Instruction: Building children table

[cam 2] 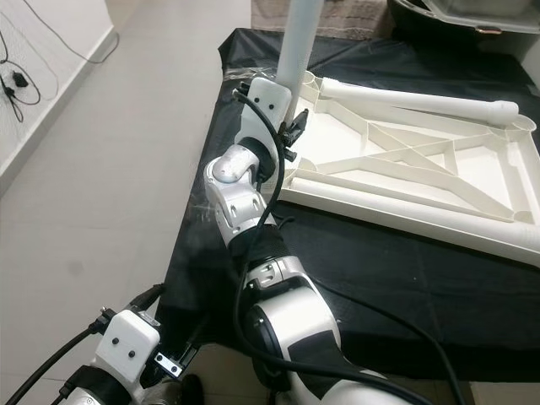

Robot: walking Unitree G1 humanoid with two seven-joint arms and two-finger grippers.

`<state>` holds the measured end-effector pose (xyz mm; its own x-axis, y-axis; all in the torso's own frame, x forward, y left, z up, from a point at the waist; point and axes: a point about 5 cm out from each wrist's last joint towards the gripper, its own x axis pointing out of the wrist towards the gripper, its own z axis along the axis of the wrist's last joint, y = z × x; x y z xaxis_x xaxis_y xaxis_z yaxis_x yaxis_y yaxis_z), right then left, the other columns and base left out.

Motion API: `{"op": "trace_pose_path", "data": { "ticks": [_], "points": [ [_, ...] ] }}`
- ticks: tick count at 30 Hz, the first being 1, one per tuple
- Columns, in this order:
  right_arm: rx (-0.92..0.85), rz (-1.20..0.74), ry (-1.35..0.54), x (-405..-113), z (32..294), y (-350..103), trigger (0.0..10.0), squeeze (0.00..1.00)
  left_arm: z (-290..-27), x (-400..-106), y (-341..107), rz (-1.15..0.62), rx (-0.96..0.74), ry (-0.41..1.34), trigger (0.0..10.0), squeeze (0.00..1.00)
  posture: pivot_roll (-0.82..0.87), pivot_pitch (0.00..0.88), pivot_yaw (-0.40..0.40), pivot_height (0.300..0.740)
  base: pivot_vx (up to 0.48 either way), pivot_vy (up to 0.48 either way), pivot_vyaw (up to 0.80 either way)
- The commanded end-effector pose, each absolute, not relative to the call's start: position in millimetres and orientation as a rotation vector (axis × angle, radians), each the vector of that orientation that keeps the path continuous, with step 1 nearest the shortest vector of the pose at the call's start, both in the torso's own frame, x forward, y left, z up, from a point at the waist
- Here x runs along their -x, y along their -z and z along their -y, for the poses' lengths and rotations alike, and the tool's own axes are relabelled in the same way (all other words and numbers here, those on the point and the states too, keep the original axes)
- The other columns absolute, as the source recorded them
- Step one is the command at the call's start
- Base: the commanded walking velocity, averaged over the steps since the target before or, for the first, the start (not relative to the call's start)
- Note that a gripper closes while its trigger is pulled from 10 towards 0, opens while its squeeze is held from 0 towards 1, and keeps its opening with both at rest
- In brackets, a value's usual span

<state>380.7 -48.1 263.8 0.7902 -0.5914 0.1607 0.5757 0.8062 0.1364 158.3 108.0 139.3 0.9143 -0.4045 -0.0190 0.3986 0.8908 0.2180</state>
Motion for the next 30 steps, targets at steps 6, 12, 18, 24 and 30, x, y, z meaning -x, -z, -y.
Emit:
{"op": "trace_pose_path", "data": {
  "ticks": [6, 12, 18, 24, 30],
  "points": [
    [0.079, -0.106, 0.445, -384.3, 37.6, -200.5, 10.0, 0.00, -107.1, -157.7, -134.3, 0.007, -0.212, 0.417, 10.0, 0.00, 0.07, 0.253, -0.083, 0.740, 0.000, 0.000, 0.00],
    [-0.005, -0.042, 0.164, -392.9, 41.2, -204.4, 10.0, 0.00, -107.5, -158.0, -134.3, 0.008, -0.211, 0.411, 10.0, 0.00, 0.06, 0.256, -0.085, 0.740, 0.000, 0.000, 0.00],
    [-0.120, 0.033, -0.012, -398.4, 40.8, -224.5, 10.0, 0.00, -107.9, -158.3, -133.8, 0.006, -0.211, 0.411, 10.0, 0.00, 0.06, 0.256, -0.080, 0.740, 0.000, 0.000, 0.00],
    [-0.177, 0.177, -0.112, -400.4, 39.5, -260.8, 10.0, 0.00, -108.4, -159.3, -133.1, 0.006, -0.213, 0.414, 10.0, 0.00, 0.06, 0.253, -0.076, 0.740, 0.000, 0.000, 0.00],
    [-0.232, 0.218, -0.339, -400.7, 29.5, -281.8, 10.0, 0.00, -109.0, -160.5, -132.2, 0.004, -0.216, 0.415, 10.0, 0.00, 0.06, 0.248, -0.075, 0.740, 0.000, 0.000, 0.00]
  ]
}}
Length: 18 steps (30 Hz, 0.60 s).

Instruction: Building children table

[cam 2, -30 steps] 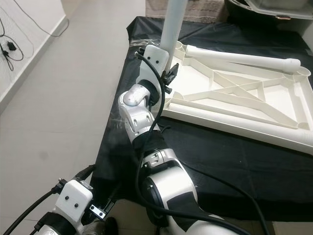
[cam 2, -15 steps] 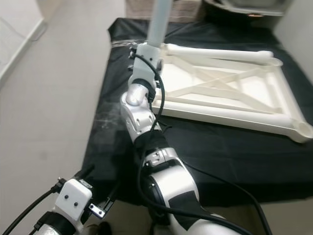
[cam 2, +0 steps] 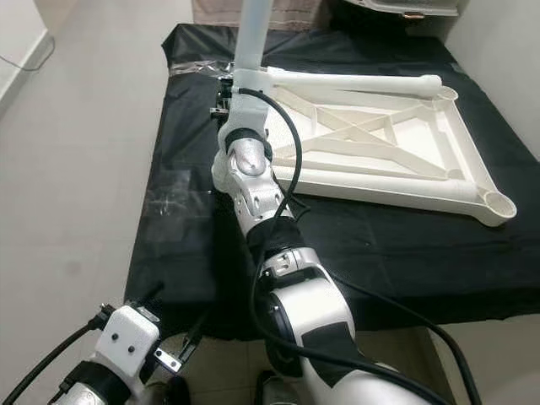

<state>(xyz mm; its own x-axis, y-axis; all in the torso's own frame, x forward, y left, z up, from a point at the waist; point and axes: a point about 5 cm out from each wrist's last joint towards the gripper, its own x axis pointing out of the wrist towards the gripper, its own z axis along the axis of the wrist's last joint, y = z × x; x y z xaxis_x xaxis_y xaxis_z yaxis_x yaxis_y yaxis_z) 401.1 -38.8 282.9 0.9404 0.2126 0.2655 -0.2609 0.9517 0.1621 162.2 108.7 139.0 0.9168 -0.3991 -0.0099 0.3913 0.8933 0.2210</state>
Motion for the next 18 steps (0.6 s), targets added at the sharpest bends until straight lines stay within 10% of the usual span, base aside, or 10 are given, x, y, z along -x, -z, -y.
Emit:
{"op": "trace_pose_path", "data": {
  "ticks": [1, 9, 18],
  "points": [
    [-0.232, 0.218, -0.339, -400.7, 29.5, -281.8, 10.0, 0.00, -109.0, -160.5, -132.2, 0.004, -0.216, 0.415, 10.0, 0.00, 0.06, 0.248, -0.075, 0.740, 0.000, 0.000, 0.00],
    [-0.245, 0.197, -0.738, -394.8, 18.9, -278.5, 10.0, 0.00, -108.6, -161.2, -132.0, 0.004, -0.216, 0.416, 10.0, 0.00, 0.06, 0.248, -0.077, 0.740, 0.000, 0.000, 0.00],
    [-0.129, 0.209, -0.749, -396.8, 20.8, -280.2, 10.0, 0.00, -110.0, -162.1, -131.1, 0.003, -0.219, 0.412, 10.0, 0.00, 0.06, 0.242, -0.075, 0.740, 0.000, 0.000, 0.00]
  ]
}}
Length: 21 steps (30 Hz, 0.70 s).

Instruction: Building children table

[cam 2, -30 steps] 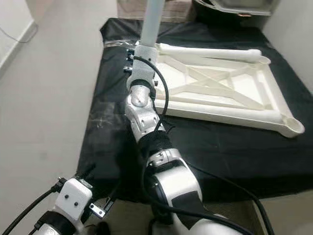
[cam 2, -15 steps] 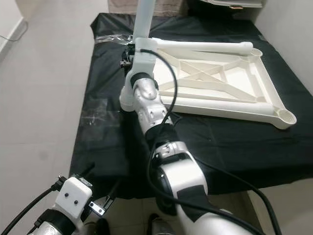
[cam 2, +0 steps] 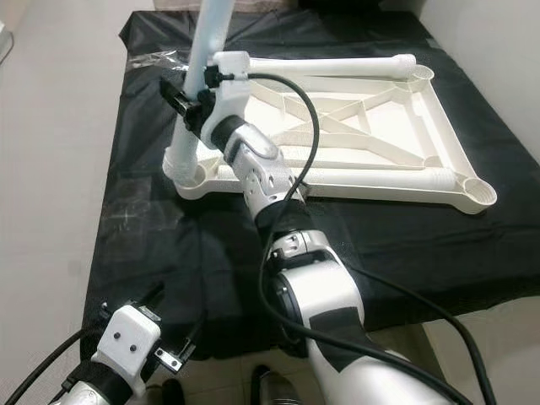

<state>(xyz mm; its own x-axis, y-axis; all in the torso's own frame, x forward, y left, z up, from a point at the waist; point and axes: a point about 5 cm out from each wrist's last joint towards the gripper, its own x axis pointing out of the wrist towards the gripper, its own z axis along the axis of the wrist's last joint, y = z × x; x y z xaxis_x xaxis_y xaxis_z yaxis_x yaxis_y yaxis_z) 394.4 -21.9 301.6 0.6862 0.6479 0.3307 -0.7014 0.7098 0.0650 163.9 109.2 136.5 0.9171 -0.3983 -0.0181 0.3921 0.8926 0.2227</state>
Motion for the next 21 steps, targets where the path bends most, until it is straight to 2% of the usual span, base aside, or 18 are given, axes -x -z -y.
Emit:
{"op": "trace_pose_path", "data": {
  "ticks": [1, 3, 7, 14, 21],
  "points": [
    [-0.086, 0.205, -0.747, -397.2, 20.5, -278.5, 10.0, 0.00, -110.1, -162.4, -131.0, 0.004, -0.220, 0.412, 10.0, 0.00, 0.06, 0.242, -0.075, 0.740, 0.000, 0.000, 0.00],
    [-0.020, 0.176, -0.723, -399.5, 22.4, -272.7, 10.0, 0.00, -109.9, -162.4, -130.7, 0.004, -0.221, 0.413, 10.0, 0.00, 0.06, 0.238, -0.076, 0.740, 0.000, 0.000, 0.00],
    [-0.008, 0.140, -0.716, -401.7, 25.6, -267.7, 10.0, 0.00, -109.5, -162.2, -130.4, 0.004, -0.221, 0.414, 10.0, 0.00, 0.06, 0.235, -0.075, 0.740, 0.000, 0.000, 0.00],
    [0.006, 0.088, -0.835, -398.5, 25.6, -259.4, 10.0, 0.00, -109.1, -161.1, -129.7, 0.001, -0.220, 0.419, 10.0, 0.00, 0.05, 0.230, -0.071, 0.740, 0.000, 0.000, 0.00],
    [0.003, 0.098, -0.923, -390.1, 11.6, -251.6, 10.0, 0.00, -108.1, -160.6, -129.3, 0.001, -0.217, 0.423, 10.0, 0.00, 0.06, 0.230, -0.072, 0.740, 0.000, 0.000, 0.00]
  ]
}}
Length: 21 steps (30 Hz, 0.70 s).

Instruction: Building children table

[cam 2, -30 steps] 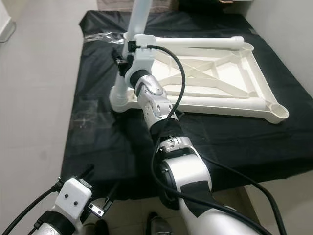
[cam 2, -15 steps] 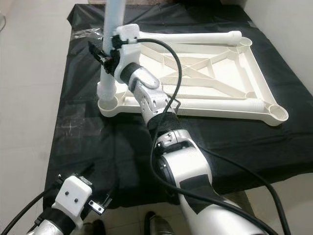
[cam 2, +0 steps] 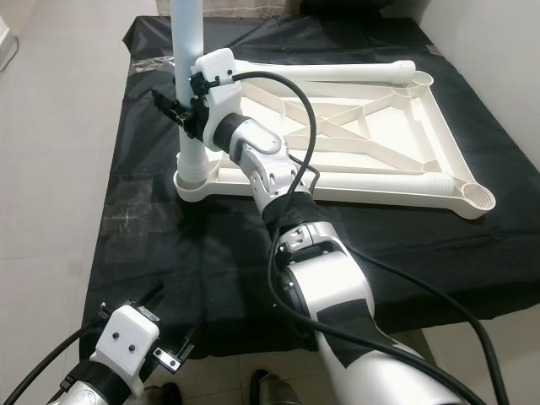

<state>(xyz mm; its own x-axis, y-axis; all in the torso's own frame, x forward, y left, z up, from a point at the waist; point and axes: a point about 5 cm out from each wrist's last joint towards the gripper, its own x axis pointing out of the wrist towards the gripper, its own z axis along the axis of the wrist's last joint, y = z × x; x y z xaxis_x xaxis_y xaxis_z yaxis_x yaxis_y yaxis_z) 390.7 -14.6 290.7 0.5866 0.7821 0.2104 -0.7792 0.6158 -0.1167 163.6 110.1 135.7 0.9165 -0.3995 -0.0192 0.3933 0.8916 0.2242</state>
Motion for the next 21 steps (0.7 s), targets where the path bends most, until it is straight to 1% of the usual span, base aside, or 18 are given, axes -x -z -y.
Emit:
{"op": "trace_pose_path", "data": {
  "ticks": [1, 9, 14, 21],
  "points": [
    [0.007, 0.093, -0.934, -388.8, 8.3, -249.5, 10.0, 0.00, -107.9, -160.3, -129.3, 0.001, -0.216, 0.423, 10.0, 0.00, 0.06, 0.231, -0.073, 0.740, 0.000, 0.000, 0.00],
    [0.057, 0.050, -0.965, -386.8, 5.4, -239.8, 10.0, 0.00, -107.8, -159.2, -129.8, 0.001, -0.214, 0.420, 10.0, 0.00, 0.06, 0.231, -0.076, 0.740, 0.000, 0.000, 0.00],
    [0.106, 0.008, -0.951, -389.0, 13.3, -231.3, 10.0, 0.00, -107.6, -159.0, -129.7, 0.001, -0.211, 0.423, 10.0, 0.00, 0.06, 0.231, -0.076, 0.740, 0.000, 0.000, 0.00],
    [0.117, 0.002, -0.919, -394.4, 23.4, -236.0, 10.0, 0.00, -107.6, -158.8, -129.7, 0.000, -0.212, 0.424, 10.0, 0.00, 0.06, 0.236, -0.077, 0.740, 0.000, 0.000, 0.00]
  ]
}}
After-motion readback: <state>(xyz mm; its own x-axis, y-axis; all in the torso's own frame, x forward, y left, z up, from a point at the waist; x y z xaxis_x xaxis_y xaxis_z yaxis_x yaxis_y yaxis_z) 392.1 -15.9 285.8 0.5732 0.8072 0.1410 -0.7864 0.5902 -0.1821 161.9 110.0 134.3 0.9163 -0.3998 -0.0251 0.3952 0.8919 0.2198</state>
